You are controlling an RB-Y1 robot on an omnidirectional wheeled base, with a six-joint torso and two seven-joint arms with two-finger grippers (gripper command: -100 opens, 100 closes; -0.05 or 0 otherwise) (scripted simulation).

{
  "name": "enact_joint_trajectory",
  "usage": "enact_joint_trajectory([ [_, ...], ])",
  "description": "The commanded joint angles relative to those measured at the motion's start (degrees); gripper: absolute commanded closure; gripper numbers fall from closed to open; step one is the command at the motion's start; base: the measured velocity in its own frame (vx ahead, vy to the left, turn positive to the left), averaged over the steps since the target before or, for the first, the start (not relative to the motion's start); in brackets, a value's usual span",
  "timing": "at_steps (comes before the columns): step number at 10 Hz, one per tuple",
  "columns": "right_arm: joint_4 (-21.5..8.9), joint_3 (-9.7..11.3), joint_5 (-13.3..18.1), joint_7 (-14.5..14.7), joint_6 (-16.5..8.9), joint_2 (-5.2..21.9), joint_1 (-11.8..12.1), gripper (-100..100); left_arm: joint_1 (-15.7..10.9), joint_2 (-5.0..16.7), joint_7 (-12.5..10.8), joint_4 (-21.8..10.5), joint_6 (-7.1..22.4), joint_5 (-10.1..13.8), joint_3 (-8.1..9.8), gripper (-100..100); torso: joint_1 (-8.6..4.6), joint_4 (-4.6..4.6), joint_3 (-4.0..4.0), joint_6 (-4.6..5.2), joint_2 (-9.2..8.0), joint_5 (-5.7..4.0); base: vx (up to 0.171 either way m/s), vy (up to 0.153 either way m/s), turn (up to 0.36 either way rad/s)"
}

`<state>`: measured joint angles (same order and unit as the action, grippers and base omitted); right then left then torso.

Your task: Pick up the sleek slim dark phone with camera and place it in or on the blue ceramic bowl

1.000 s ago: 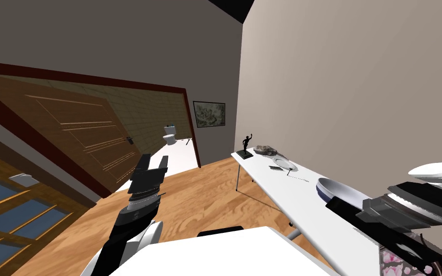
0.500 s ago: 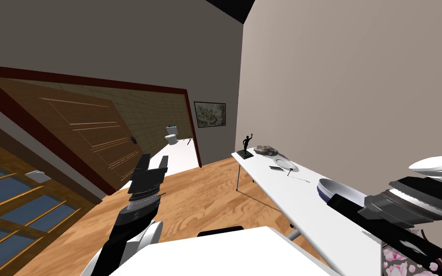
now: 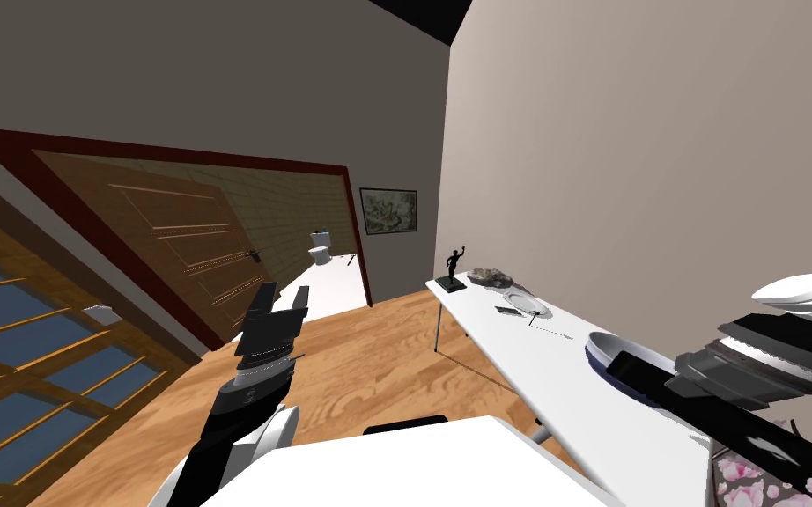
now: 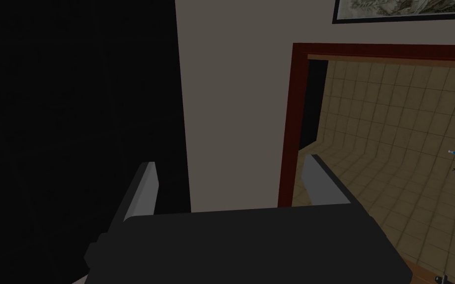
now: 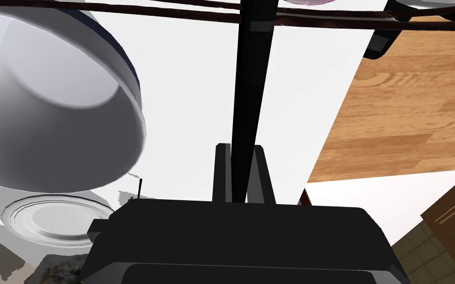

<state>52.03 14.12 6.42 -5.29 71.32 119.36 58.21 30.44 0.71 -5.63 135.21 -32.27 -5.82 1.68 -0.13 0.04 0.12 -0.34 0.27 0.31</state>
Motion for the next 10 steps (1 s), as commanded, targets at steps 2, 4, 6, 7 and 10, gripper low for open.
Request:
enact_joint_trajectory([
  [2,-2.87,1.11,0.45,-2.69,1.90,1.79,-0.57,100,0.00,0.00,0.00,0.00,0.00,0.00,0.00,0,-0.16,-0.02,0.07,-0.07,0.12,0.00,-0.027,-0.140,0.152],
  [4,-2.87,1.11,0.45,-2.69,1.90,1.79,-0.57,100,0.01,0.00,0.00,0.00,0.00,0.00,0.00,0,-0.16,-0.04,0.10,-0.02,0.16,-0.04,-0.027,-0.072,0.013],
  [6,-4.63,2.34,0.96,-4.52,2.74,2.87,-1.41,100,0.00,0.00,0.00,0.00,0.00,0.00,0.00,0,0.09,-0.03,0.10,-0.09,0.17,0.12,-0.033,-0.083,0.113],
  [7,-5.81,3.13,1.31,-5.68,3.24,3.57,-1.99,100,0.00,0.00,0.00,0.00,0.00,0.00,0.00,0,0.03,-0.04,0.11,-0.05,0.19,0.09,-0.026,-0.114,0.097],
  [10,-7.92,3.23,2.04,-7.76,4.01,4.86,-1.78,100,0.00,0.01,0.00,0.00,0.00,0.00,0.01,0,-0.24,-0.06,0.20,-0.17,0.34,0.10,-0.020,-0.141,0.120],
])
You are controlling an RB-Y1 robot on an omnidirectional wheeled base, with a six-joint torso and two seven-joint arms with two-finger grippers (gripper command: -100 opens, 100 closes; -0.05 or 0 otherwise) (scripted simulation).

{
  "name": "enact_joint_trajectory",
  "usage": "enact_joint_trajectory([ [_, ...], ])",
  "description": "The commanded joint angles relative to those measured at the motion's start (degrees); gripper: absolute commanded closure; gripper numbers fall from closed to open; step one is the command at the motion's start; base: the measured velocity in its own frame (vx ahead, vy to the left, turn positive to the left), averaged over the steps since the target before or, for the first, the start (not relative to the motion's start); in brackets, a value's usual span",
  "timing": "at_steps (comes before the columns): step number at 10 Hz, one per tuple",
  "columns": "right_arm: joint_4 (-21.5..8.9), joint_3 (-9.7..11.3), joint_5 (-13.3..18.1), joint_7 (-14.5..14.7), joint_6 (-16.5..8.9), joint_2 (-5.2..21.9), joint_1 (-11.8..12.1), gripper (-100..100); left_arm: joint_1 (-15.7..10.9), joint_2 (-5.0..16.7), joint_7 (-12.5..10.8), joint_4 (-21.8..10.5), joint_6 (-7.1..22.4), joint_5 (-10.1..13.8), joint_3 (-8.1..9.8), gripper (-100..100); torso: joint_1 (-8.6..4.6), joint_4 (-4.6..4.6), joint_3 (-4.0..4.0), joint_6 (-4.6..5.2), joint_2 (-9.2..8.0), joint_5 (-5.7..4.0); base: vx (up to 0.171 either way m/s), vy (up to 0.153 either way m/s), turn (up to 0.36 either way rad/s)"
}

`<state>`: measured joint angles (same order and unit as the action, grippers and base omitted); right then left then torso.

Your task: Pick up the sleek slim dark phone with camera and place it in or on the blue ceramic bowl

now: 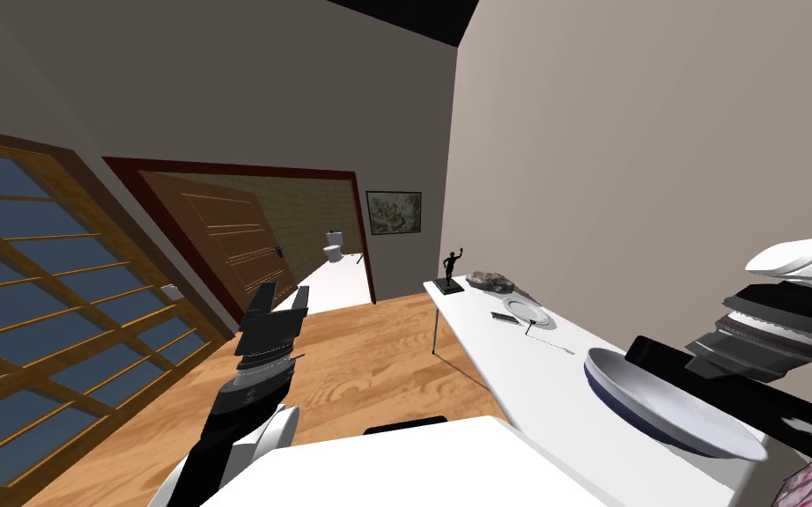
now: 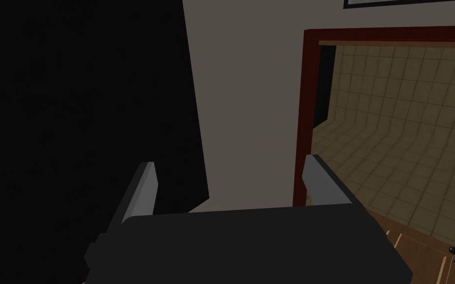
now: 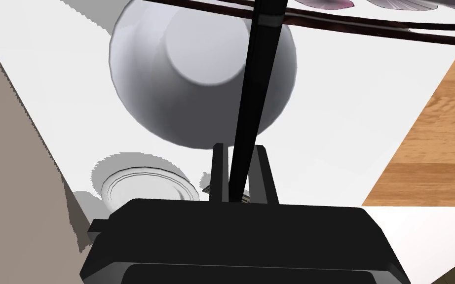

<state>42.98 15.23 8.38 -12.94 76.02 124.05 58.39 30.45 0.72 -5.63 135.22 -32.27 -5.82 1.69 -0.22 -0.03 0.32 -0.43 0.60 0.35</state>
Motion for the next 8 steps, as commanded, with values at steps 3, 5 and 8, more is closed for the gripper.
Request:
enact_joint_trajectory([
  [3,1.00,3.32,0.17,-0.34,-0.66,0.31,-3.21,100,0.00,-0.01,0.00,0.00,0.00,0.00,-0.01,0,0.47,0.04,-0.06,0.04,-0.09,0.14,-0.007,-0.021,0.000],
  [5,0.99,3.45,0.20,-0.41,-0.68,0.31,-3.27,-100,0.00,-0.01,0.00,0.00,0.00,0.00,-0.01,0,0.66,0.05,-0.07,0.02,-0.08,0.20,0.000,0.000,0.000],
  [8,0.99,3.45,0.20,-0.41,-0.68,0.31,-3.27,-100,0.00,-0.01,0.00,0.00,0.00,0.00,-0.01,0,0.70,0.04,-0.07,0.02,-0.08,0.21,0.000,0.000,0.000],
])
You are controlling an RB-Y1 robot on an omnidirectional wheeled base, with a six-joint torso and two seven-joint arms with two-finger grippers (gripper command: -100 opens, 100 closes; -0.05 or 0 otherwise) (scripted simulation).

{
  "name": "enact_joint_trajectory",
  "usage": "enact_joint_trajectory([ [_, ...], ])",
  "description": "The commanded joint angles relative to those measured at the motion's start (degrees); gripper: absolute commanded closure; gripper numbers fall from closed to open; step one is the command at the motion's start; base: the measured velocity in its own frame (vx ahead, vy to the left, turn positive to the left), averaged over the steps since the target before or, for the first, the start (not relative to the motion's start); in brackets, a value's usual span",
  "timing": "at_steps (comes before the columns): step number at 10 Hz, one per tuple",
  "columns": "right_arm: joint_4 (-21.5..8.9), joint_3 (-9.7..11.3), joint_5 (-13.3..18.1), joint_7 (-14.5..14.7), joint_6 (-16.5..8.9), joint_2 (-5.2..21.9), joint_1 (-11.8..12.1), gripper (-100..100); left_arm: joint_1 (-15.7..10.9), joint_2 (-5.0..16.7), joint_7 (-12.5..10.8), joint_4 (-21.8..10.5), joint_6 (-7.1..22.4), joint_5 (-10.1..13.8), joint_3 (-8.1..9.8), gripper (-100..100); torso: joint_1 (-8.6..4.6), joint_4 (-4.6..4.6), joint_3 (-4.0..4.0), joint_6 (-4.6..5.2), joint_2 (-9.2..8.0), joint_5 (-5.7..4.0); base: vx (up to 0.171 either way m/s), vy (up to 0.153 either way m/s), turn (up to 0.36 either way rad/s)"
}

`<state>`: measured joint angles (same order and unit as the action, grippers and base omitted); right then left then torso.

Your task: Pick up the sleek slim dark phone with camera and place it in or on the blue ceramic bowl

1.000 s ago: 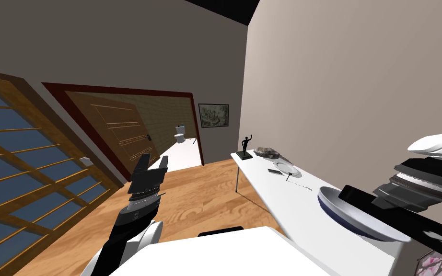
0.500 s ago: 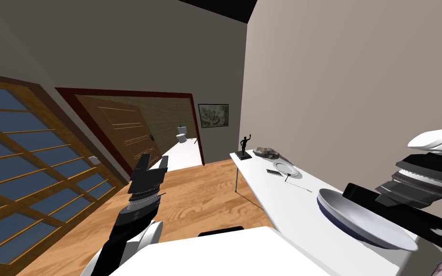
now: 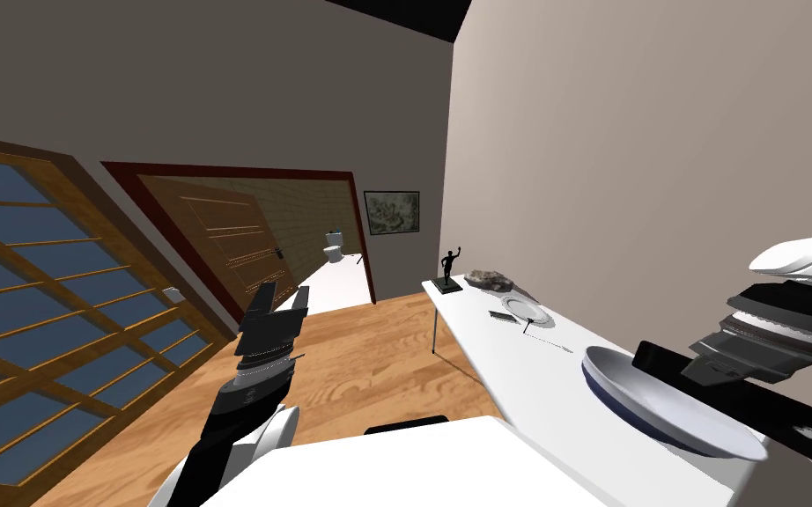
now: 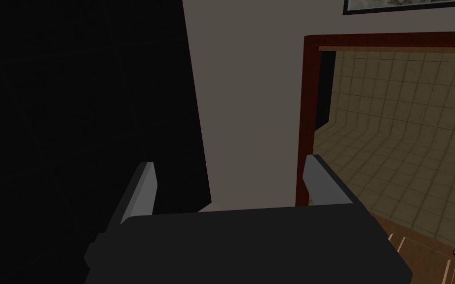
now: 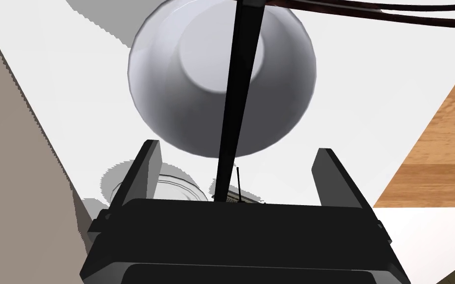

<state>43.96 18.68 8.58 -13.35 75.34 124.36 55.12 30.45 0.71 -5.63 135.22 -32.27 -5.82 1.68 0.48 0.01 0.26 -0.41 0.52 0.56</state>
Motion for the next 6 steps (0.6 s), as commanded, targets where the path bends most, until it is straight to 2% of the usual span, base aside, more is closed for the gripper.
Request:
enact_joint_trajectory([
  [1,0.00,0.00,0.00,0.00,0.00,0.00,0.00,0,0.00,0.00,0.00,0.00,0.00,0.00,0.00,0,0.00,0.00,0.00,0.00,0.00,0.00,0.000,0.000,0.000],
  [2,-0.32,-0.21,-0.93,-1.68,1.18,1.81,-0.08,-100,0.00,0.00,0.00,0.00,0.00,0.00,0.00,0,0.00,0.00,0.00,0.00,0.00,0.00,-0.072,-0.047,0.027],
  [6,-1.13,-0.75,-3.25,-5.87,4.12,6.34,-0.26,-100,-0.02,0.00,0.00,-0.01,0.00,0.00,0.00,0,-0.17,0.13,-0.32,0.00,-0.55,-0.03,-0.139,-0.063,0.037],
])
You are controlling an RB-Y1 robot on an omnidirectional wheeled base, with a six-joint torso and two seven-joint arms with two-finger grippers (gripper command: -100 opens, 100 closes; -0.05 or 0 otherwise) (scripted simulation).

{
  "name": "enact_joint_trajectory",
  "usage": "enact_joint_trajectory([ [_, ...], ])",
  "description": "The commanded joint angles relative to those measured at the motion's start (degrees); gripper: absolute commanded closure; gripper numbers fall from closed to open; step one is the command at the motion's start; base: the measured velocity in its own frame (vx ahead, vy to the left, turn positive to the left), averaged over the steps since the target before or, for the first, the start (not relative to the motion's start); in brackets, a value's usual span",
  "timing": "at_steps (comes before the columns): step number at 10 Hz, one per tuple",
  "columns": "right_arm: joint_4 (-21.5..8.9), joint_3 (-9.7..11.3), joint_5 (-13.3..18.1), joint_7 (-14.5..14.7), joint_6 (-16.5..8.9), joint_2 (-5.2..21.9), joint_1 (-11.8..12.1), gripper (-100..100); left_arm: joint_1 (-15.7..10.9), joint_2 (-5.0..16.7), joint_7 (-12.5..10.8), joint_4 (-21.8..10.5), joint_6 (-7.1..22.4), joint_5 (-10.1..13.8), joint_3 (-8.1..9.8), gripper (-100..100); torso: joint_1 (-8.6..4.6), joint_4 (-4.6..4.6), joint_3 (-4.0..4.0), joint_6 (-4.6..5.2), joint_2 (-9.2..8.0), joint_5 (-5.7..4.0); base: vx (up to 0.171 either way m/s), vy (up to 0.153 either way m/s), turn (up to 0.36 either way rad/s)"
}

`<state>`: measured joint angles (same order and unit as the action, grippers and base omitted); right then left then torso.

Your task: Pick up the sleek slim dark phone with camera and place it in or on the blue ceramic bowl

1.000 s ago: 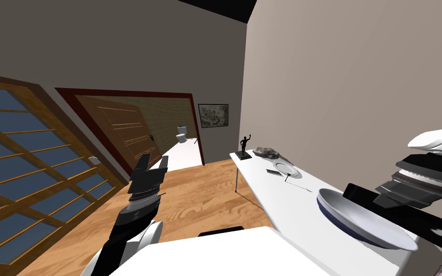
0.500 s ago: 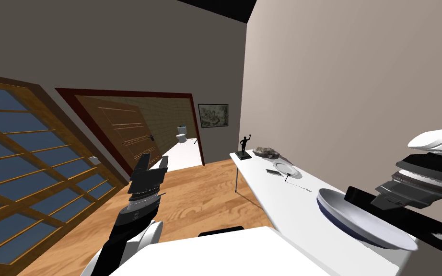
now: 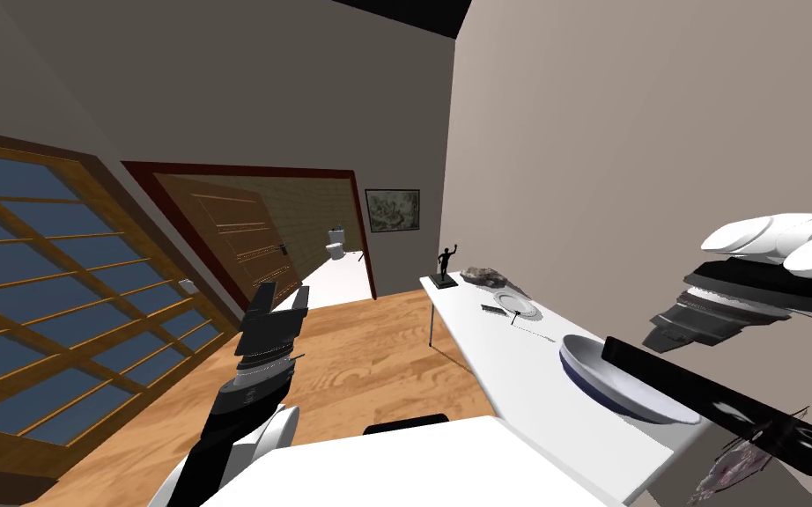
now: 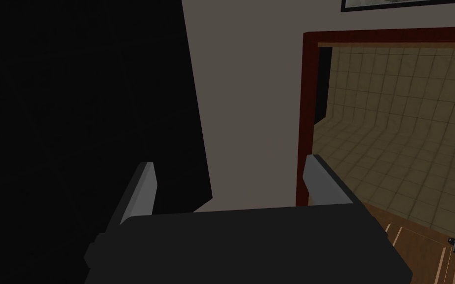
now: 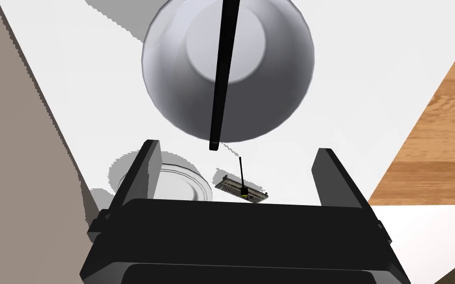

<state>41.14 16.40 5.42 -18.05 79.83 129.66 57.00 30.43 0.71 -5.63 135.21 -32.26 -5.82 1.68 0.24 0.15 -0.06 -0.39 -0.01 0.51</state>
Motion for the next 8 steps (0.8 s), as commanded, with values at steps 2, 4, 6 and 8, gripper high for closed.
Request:
enact_joint_trajectory([
  [2,1.61,1.43,-0.09,-1.17,-0.37,1.03,-1.02,-100,0.01,0.00,0.00,0.00,0.00,0.00,0.00,0,0.02,-0.03,0.08,0.01,0.15,-0.02,-0.054,-0.037,0.001],
  [4,1.36,1.32,-1.02,-2.85,0.81,2.84,-2.22,-100,0.02,0.00,0.00,0.00,0.00,0.00,0.00,0,0.22,-0.11,0.27,0.00,0.47,0.04,-0.024,-0.013,0.009],
  [6,1.11,1.36,-1.13,-3.03,1.12,3.21,-2.38,-100,0.00,0.00,0.00,0.00,0.00,0.00,0.00,0,0.12,-0.06,0.13,-0.02,0.20,0.03,-0.090,-0.031,0.032],
  [8,1.09,1.42,-1.16,-3.24,1.33,3.31,-2.49,0,0.01,0.00,0.00,0.00,0.00,0.00,0.00,0,0.20,-0.10,0.24,0.01,0.42,0.03,-0.004,-0.001,-0.002],
])
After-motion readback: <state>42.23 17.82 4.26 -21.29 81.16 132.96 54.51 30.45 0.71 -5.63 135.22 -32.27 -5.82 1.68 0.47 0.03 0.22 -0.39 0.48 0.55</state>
